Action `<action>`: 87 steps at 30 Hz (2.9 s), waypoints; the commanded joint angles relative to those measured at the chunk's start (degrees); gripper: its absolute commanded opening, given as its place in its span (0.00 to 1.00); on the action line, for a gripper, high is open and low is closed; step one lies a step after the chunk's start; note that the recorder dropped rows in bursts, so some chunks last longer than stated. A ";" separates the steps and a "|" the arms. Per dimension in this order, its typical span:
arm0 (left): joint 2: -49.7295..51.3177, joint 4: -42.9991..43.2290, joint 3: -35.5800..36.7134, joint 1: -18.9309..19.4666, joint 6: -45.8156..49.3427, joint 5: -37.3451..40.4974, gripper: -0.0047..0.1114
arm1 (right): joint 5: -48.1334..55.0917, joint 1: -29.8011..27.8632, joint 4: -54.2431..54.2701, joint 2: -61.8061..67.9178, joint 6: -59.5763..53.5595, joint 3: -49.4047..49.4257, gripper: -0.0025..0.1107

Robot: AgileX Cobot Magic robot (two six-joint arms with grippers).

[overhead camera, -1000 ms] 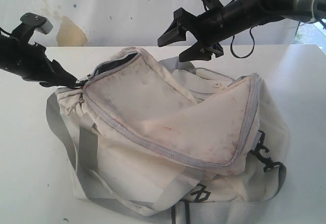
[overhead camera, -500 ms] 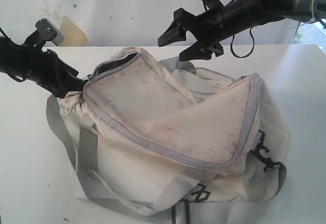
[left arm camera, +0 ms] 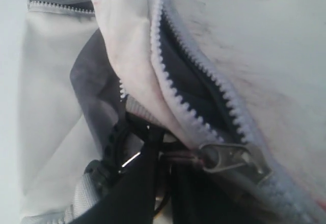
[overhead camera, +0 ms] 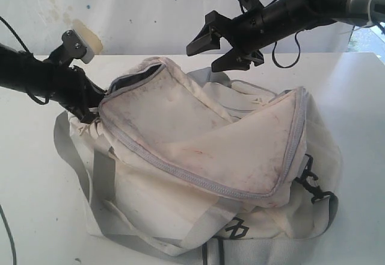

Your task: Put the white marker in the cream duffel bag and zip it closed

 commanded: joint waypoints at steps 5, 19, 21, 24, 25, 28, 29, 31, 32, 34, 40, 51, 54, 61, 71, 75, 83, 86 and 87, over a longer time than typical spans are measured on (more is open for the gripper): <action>-4.83 7.71 0.07 -0.23 0.24 -0.46 0.04 | 3.09 -0.22 -0.82 -0.67 -4.23 -0.15 0.65; -10.71 14.83 0.07 -3.03 9.38 -2.35 0.04 | 3.35 -0.22 -0.49 -0.67 -6.65 -0.15 0.65; -10.95 14.83 0.07 -4.38 9.47 -2.97 0.04 | 3.35 -0.22 -0.49 -0.67 -6.65 -0.15 0.65; -11.19 15.21 0.07 -5.64 9.58 -5.06 0.04 | 3.35 -0.22 -0.49 -0.67 -6.65 -0.15 0.65; -11.43 15.44 0.07 -5.92 9.52 -6.22 0.04 | 3.35 -0.22 -0.49 -0.67 -6.65 -0.15 0.65; -11.69 15.21 0.07 -6.75 9.61 -6.86 0.04 | 3.35 -0.22 -0.49 -0.67 -6.65 -0.15 0.65; -11.69 15.34 0.07 -7.05 9.61 -6.34 0.04 | 3.35 -0.22 -0.49 -0.67 -6.65 -0.15 0.65; -11.69 15.75 0.07 -7.78 9.33 -5.38 0.04 | 3.35 -0.22 -0.49 -0.67 -6.65 -0.15 0.65; -11.69 16.76 0.07 -8.10 9.31 -4.75 0.04 | 3.35 -0.22 -0.49 -0.67 -6.65 -0.15 0.65; -11.69 17.73 0.07 -8.48 9.21 -4.13 0.04 | 3.58 -0.22 -0.48 -0.67 -6.53 -0.15 0.65; -11.69 17.36 0.07 -9.49 8.29 -4.94 0.35 | 3.70 -0.22 -0.48 -0.67 -6.53 -0.15 0.65; -11.85 16.75 0.07 -9.49 -3.15 -9.53 0.90 | 5.71 -0.22 -0.48 -0.67 -6.42 -0.15 0.65; -12.66 16.75 0.07 -9.49 -8.97 -10.27 0.83 | 6.92 -0.22 -0.48 -0.67 -6.42 -0.15 0.65; -17.20 17.79 0.07 -6.90 -26.86 -8.60 0.63 | 9.39 0.36 -0.61 -0.67 -6.88 -0.15 0.65; -19.95 26.10 0.07 1.97 -50.68 5.54 0.63 | 5.27 6.34 -0.85 -0.67 -13.18 -0.15 0.65; -20.17 28.74 1.69 2.54 -56.33 9.34 0.63 | -1.74 10.12 -1.13 -0.56 -17.80 -0.15 0.65; -21.45 28.74 6.53 2.54 -64.34 6.45 0.63 | -10.13 17.47 -11.45 -0.43 -19.61 -0.15 0.65; -21.96 28.74 7.37 2.54 -65.92 7.57 0.63 | -12.90 19.48 -11.45 -0.30 -19.50 -0.02 0.59; -21.96 28.74 7.37 2.54 -65.93 7.90 0.63 | -13.56 20.26 -11.45 0.24 -18.36 0.09 0.55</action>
